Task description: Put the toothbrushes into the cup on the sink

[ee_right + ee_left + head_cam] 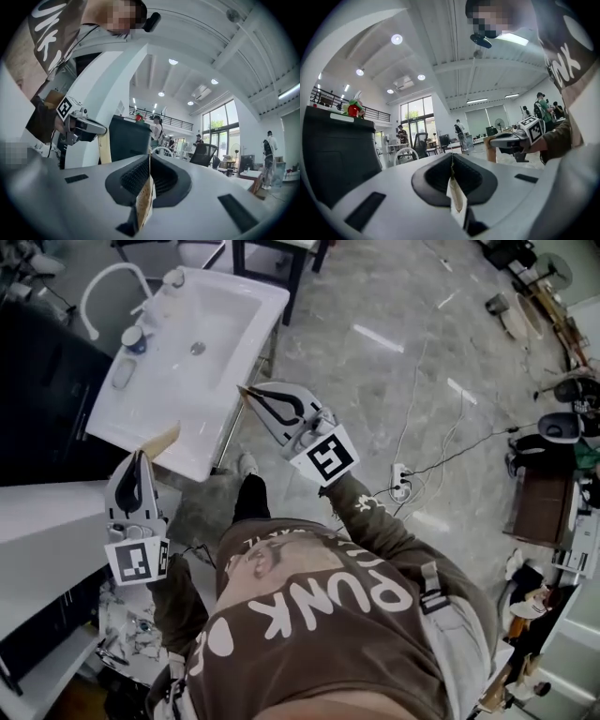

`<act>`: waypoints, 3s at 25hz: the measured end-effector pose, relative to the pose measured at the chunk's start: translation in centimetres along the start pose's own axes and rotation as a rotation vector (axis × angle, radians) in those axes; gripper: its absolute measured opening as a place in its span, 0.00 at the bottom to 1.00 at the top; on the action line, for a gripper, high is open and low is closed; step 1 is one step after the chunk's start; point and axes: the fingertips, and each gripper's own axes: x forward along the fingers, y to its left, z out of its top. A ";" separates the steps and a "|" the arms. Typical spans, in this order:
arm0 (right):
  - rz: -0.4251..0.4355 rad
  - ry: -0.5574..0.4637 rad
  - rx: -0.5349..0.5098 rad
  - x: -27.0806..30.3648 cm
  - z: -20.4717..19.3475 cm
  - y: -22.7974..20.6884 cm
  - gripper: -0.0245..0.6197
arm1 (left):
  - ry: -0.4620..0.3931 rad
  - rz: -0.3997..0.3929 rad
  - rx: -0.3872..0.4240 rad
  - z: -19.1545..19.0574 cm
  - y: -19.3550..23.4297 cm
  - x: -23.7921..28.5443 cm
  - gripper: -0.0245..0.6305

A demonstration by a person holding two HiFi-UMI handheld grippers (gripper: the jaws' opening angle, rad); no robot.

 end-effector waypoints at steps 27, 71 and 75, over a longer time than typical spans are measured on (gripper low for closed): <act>0.057 -0.059 -0.087 46.8 -13.3 -24.3 0.06 | 0.121 0.039 -0.111 -9.7 18.4 19.2 0.05; 0.036 -0.131 0.126 32.7 -11.3 -16.8 0.42 | 0.145 0.023 0.100 -13.2 26.3 26.1 0.05; 0.022 -0.108 0.125 30.4 -10.8 -16.4 0.41 | 0.165 0.027 0.092 -16.6 27.3 28.0 0.05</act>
